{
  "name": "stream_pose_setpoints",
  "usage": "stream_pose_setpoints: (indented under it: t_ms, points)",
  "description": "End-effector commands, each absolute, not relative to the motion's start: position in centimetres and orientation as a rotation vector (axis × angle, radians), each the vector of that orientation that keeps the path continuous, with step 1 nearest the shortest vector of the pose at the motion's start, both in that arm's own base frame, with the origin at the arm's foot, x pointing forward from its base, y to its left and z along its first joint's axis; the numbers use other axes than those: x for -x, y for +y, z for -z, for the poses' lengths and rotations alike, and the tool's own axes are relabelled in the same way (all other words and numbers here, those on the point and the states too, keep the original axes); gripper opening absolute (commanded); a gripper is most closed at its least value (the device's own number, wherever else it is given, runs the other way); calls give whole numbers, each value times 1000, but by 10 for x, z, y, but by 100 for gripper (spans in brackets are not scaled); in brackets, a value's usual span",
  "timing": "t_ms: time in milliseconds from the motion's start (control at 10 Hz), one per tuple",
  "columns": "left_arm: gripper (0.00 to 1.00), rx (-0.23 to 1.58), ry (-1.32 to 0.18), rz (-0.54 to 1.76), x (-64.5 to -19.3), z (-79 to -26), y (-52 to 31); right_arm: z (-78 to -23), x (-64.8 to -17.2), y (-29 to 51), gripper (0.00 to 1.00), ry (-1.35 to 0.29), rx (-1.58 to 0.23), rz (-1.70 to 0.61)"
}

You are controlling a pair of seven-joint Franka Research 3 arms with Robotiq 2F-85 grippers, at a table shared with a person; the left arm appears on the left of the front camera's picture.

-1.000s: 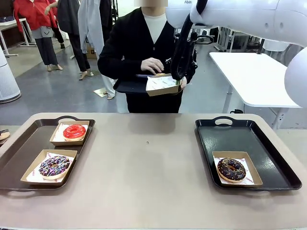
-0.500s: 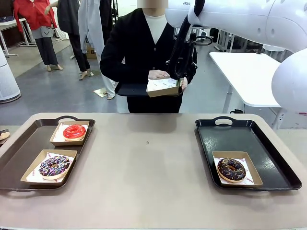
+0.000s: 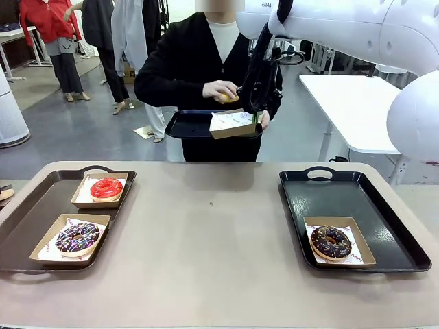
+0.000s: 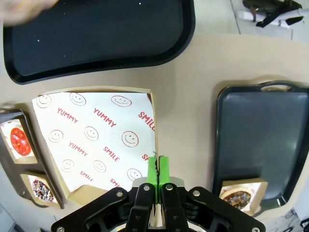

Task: Individually package the donuts and arrange them on the tray.
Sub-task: Place the picked Paper togo box on the Handle tray.

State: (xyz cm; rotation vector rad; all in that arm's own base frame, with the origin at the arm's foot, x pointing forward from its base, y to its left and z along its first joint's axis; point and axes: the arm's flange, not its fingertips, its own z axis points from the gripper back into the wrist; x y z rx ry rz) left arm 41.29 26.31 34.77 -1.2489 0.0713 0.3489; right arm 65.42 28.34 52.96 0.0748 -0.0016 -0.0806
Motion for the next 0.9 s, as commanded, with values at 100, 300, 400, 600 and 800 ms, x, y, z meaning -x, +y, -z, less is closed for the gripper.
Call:
stream_pose_setpoints:
  t_ms: [100,300,400,600,800]
  points:
    - [100,1255,73,-346,-412,-349,263,-530,-653,284,0,-7,-76,81]
    - [100,1255,73,-346,-412,-349,263,-530,-653,284,0,-7,-76,81]
    - [100,1255,73,-346,-412,-349,263,-530,-653,284,0,-7,-76,81]
    - [100,1255,73,-346,-412,-349,263,-530,-653,284,0,-7,-76,81]
    - [100,1255,73,-346,-412,-349,263,-530,-653,284,0,-7,-76,81]
